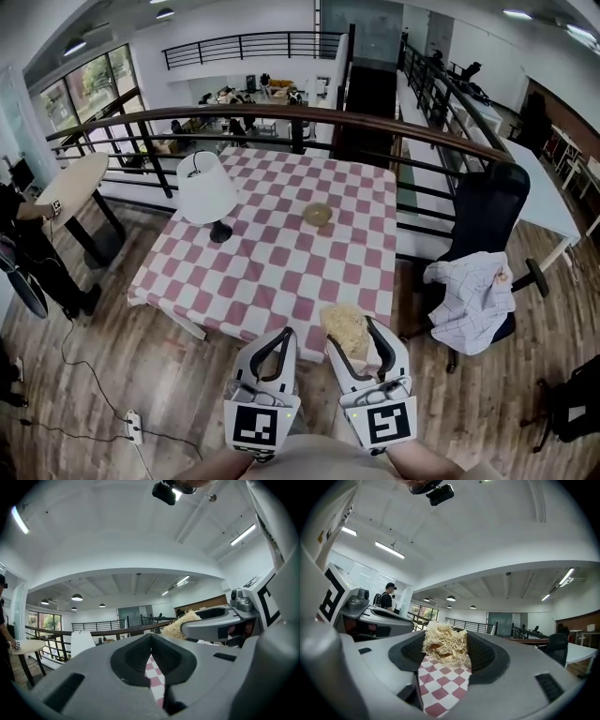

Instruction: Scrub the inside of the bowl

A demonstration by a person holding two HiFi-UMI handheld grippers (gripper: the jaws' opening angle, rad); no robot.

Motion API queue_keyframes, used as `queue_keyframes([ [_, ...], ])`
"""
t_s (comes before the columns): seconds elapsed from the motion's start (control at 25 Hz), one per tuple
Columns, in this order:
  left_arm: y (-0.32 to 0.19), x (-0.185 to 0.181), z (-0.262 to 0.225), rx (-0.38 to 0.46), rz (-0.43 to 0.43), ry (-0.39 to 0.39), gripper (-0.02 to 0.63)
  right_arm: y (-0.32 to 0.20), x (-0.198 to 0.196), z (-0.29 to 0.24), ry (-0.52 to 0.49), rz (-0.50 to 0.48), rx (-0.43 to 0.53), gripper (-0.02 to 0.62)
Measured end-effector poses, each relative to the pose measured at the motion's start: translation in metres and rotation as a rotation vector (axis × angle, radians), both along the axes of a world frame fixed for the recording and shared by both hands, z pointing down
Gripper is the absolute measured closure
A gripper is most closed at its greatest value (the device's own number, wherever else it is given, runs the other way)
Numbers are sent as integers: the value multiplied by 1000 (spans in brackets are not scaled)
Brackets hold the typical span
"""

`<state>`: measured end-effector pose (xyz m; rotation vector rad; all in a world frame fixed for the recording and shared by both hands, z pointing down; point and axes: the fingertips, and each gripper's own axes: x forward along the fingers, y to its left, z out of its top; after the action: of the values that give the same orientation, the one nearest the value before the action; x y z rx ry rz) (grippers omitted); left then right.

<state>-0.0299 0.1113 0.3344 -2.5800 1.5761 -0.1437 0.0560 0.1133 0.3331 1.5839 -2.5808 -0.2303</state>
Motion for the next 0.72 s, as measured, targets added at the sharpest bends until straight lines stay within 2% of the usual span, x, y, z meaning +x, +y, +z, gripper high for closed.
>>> queue_keyframes([
  [0.24,-72,-20,6,-26,32,-61,591,-66,-23,-3,13,26,-15,344],
  [0.4,-112,-28,0,-46,66,-27,591,-105,-34,-6,17,58,-25,344],
  [0.56,-154,-39,1,-46,80,-50,591,-145,-44,-10,20,90,-20,344],
  [0.72,-184,-46,3,-59,107,-24,591,-178,-50,-6,22,118,-25,344],
])
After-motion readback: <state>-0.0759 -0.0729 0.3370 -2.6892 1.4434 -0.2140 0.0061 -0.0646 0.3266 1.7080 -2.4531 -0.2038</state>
